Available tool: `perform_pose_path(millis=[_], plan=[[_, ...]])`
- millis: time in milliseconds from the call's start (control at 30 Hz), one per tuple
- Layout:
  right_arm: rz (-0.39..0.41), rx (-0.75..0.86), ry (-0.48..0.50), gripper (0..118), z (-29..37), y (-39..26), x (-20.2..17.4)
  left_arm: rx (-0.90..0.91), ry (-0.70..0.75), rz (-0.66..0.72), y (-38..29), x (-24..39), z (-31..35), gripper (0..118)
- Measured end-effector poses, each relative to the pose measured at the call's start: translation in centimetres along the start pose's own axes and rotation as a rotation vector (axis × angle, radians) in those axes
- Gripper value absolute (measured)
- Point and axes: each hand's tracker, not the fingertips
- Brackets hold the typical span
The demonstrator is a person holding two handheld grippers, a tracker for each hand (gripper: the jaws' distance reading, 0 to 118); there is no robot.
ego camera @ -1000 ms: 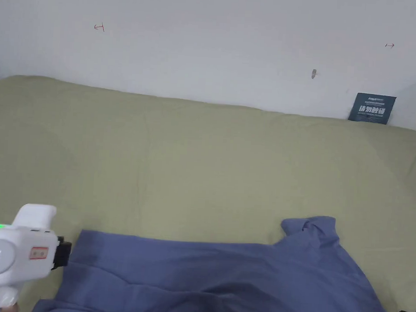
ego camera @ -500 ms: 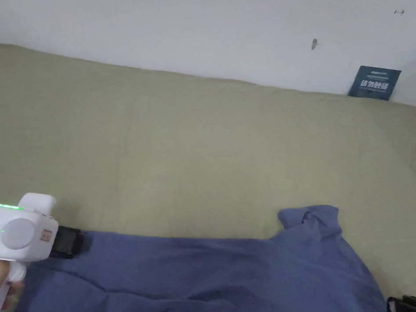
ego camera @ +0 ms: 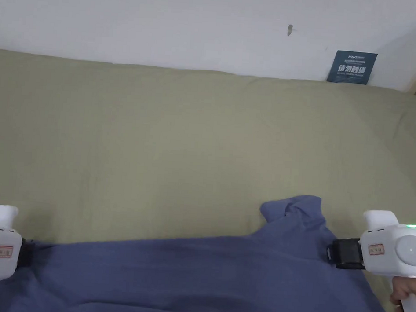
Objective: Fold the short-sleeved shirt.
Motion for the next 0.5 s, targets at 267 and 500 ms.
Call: perform_pose_path(millis=[267,500], plan=[[-0.015,0.077,0.066,1,4.0,-1.3,0.0,0.019,-0.002,-0.014,-0.2,-0.4,1.4,5],[-0.065,0.165,0.125,1,11.7,-2.9,0.9,0.124,-0.044,0.006,-1.5,-2.2,9.2,5]])
